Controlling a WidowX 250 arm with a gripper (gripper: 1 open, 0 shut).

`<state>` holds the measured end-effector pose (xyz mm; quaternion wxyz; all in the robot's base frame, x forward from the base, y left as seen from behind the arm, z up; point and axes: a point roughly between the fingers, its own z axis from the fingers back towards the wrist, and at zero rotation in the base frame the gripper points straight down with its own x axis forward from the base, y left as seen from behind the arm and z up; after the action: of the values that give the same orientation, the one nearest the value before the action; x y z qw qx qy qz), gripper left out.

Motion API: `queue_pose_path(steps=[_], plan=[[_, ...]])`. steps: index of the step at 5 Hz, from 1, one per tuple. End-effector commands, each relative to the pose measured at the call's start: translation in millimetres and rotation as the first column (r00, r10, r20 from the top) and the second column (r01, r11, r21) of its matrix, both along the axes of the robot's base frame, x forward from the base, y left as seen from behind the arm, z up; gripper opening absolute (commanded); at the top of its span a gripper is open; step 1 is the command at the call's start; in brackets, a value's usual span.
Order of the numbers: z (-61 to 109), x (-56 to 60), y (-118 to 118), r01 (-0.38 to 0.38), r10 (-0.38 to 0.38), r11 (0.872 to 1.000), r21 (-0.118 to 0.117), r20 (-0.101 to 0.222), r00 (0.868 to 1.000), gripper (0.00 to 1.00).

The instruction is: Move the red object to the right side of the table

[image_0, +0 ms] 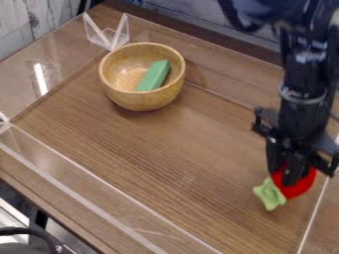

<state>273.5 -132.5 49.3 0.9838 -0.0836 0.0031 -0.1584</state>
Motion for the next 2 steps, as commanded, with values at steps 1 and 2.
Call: queue_pose_path(steps=[1,2], plan=[[-5.1,4.0,1.0,0.008,-0.008,1.0,-0.003,0.033,0.999,0.0],[-10.6,4.3,6.1,0.001,-0.001,1.0,0.0,0.029,1.0,0.0]])
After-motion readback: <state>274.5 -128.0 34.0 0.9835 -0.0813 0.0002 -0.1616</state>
